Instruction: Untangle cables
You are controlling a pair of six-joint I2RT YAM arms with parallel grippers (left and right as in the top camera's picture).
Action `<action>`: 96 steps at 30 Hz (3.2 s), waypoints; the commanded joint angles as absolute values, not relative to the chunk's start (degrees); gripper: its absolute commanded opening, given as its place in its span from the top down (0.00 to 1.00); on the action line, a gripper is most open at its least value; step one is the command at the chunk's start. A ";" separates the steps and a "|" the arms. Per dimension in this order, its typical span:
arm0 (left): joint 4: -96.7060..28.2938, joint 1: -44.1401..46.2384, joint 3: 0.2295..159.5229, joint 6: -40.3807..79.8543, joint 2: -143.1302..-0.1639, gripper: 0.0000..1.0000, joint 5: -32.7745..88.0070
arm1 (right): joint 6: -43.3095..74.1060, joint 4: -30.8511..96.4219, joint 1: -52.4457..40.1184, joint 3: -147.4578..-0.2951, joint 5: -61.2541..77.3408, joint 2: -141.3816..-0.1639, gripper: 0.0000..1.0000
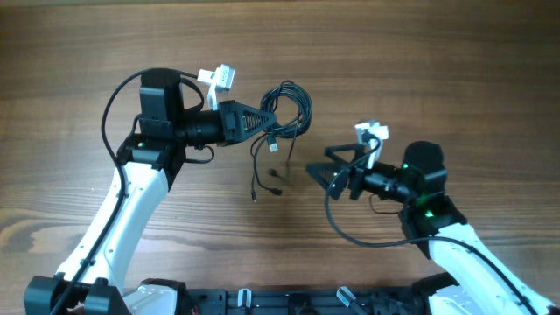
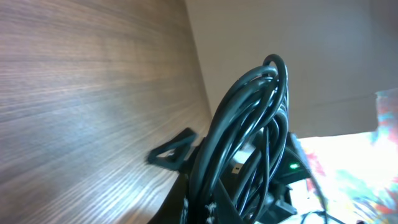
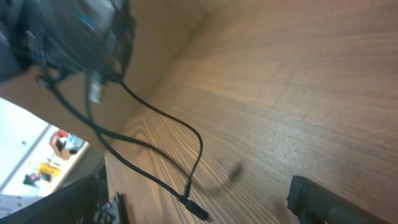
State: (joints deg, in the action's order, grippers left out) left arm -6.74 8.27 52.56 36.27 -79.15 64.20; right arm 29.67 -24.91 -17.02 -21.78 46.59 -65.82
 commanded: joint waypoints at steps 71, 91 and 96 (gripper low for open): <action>-17.61 29.41 52.36 33.19 -77.89 0.96 35.92 | 66.78 -75.33 -5.91 -22.17 52.47 -72.16 0.96; -24.25 30.11 52.36 34.02 -77.89 0.96 35.11 | 41.87 -61.25 -5.91 -22.17 52.51 -72.16 0.96; -23.31 30.11 52.36 39.94 -77.89 0.96 35.33 | 40.40 -56.01 -5.93 -22.15 53.43 -72.16 0.95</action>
State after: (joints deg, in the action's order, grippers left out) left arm -24.21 30.06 52.40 35.81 -79.07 34.35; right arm 43.62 -56.75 -6.11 -21.85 53.28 -72.03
